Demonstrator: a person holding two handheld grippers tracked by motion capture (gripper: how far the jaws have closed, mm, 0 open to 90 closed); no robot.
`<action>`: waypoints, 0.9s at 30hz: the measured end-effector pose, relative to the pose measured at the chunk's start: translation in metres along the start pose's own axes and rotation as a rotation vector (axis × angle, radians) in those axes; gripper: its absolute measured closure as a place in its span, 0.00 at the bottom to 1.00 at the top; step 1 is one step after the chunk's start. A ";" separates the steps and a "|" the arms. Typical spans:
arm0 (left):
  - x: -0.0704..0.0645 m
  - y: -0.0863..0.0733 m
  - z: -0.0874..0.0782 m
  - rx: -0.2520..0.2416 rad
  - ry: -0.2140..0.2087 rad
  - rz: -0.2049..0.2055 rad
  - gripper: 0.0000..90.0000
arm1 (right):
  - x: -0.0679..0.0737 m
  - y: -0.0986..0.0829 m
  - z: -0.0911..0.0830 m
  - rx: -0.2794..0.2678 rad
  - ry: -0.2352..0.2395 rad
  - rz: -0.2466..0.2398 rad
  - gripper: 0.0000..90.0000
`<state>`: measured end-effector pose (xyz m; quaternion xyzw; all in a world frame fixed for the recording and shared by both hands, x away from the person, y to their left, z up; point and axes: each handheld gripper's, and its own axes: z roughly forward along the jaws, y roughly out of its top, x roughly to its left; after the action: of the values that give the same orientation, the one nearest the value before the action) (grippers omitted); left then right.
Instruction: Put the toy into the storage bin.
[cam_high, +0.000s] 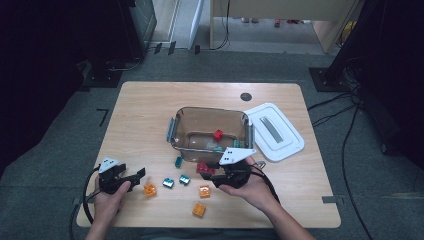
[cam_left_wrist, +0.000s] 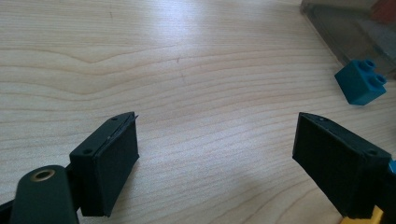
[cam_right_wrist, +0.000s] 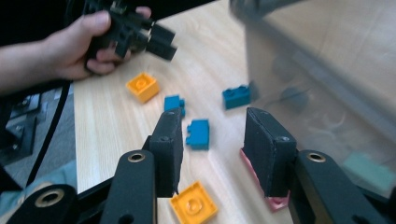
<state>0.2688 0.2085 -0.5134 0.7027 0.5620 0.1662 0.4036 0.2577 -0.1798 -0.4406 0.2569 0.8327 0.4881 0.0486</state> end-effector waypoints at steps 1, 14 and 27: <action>0.000 0.000 0.000 0.000 0.000 0.000 0.16 | 0.000 0.000 0.000 0.000 0.000 0.000 0.65; 0.000 0.000 0.000 0.001 0.000 0.000 0.16 | -0.005 -0.050 0.032 0.087 0.066 -0.022 0.63; 0.000 0.000 0.000 0.000 -0.001 -0.001 0.16 | -0.007 -0.065 0.040 0.112 0.108 -0.042 0.59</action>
<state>0.2688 0.2086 -0.5135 0.7022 0.5623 0.1658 0.4040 0.2525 -0.1769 -0.5167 0.2151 0.8653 0.4528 -0.0004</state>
